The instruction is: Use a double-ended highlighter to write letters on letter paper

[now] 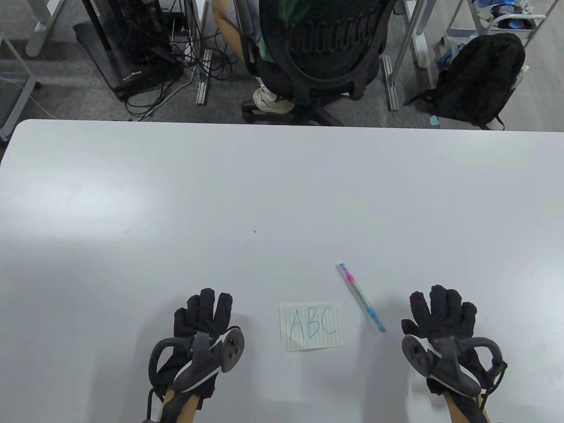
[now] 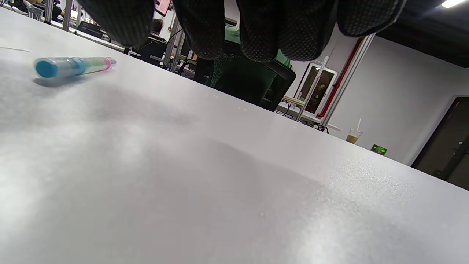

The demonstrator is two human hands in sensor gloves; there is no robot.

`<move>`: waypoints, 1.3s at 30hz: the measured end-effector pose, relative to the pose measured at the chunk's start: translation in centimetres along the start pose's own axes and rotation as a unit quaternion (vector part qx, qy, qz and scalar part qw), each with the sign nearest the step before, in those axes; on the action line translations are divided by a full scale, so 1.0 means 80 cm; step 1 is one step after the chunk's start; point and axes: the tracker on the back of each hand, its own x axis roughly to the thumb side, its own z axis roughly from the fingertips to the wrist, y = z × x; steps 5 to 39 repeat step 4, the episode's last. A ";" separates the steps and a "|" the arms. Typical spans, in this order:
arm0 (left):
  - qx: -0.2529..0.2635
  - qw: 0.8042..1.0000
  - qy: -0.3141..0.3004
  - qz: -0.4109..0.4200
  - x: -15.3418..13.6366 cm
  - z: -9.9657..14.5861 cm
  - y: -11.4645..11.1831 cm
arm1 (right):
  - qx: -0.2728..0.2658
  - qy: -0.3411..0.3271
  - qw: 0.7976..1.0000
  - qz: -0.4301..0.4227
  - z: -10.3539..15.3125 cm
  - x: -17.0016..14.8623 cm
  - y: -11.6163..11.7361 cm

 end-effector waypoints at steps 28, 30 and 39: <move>0.000 1.000 -0.001 0.002 0.000 0.000 0.000 | 0.000 0.001 1.000 0.000 0.000 0.000 0.001; 0.000 1.000 -0.001 0.002 0.000 0.000 0.000 | 0.000 0.001 1.000 0.000 0.000 0.000 0.001; 0.000 1.000 -0.001 0.002 0.000 0.000 0.000 | 0.000 0.001 1.000 0.000 0.000 0.000 0.001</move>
